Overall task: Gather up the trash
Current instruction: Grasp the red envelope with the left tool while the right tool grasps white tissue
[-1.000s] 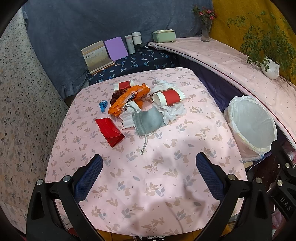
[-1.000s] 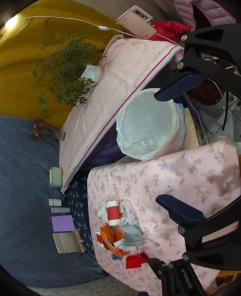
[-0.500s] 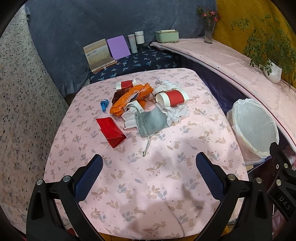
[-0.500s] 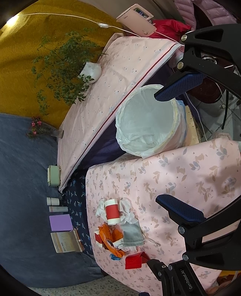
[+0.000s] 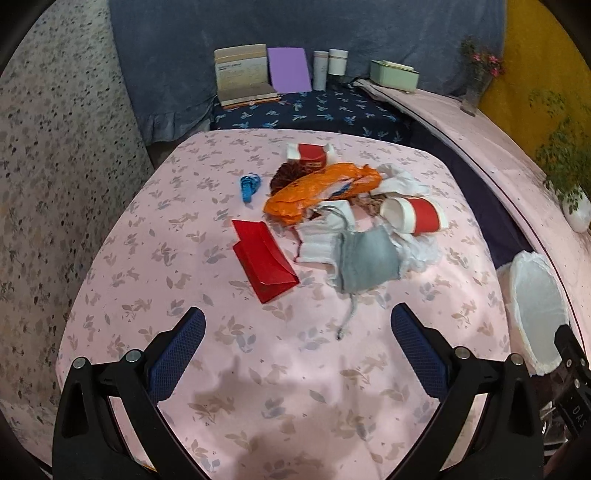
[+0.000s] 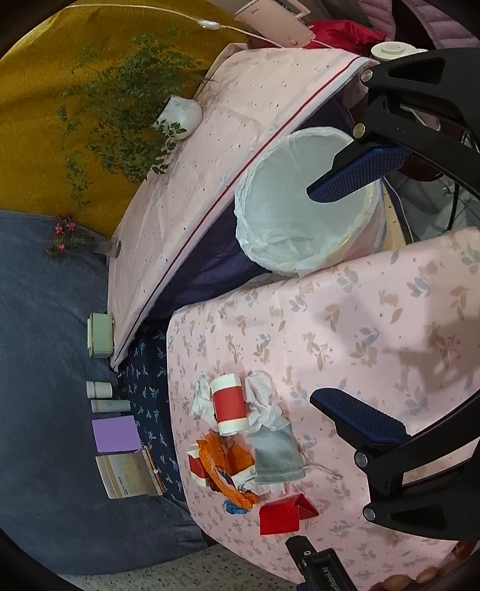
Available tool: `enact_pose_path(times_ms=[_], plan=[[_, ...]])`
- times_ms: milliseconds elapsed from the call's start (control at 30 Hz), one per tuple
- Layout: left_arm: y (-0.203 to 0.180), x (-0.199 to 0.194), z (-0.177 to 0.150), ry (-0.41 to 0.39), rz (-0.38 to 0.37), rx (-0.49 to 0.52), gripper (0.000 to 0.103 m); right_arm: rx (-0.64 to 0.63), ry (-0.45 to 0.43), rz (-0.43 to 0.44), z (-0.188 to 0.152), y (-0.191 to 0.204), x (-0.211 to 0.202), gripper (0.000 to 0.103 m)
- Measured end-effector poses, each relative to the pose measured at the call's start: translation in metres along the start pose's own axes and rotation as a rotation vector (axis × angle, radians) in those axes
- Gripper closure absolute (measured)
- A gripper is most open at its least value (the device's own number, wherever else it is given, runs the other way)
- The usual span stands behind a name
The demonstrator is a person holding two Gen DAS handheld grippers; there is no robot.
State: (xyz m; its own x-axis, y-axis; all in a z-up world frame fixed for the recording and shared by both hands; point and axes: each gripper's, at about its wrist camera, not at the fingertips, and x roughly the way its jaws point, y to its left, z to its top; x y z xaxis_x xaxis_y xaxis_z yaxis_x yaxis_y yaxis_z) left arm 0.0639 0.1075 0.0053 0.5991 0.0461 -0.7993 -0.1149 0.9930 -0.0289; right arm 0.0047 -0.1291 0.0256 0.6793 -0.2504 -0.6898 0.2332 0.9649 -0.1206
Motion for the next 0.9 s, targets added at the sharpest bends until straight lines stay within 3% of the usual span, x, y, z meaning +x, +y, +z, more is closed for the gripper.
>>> enact_pose_path(times_ms=[233,533,667,900], plan=[[0.040,0.040,0.018,0.027,0.025,-0.100,0.007,-0.048,0.011,0.064,0.013,0.042,0.030,0.007],[0.049,0.091,0.037,0.081,0.013,-0.145,0.007,-0.072,0.047,0.114,0.030,0.086,0.078,0.009],[0.049,0.109,0.042,0.109,0.014,-0.150,0.007,-0.061,0.071,0.124,0.037,0.102,0.103,0.011],[0.049,0.130,0.044,0.142,-0.016,-0.157,0.009,-0.049,0.132,0.138,0.039,0.123,0.144,0.026]])
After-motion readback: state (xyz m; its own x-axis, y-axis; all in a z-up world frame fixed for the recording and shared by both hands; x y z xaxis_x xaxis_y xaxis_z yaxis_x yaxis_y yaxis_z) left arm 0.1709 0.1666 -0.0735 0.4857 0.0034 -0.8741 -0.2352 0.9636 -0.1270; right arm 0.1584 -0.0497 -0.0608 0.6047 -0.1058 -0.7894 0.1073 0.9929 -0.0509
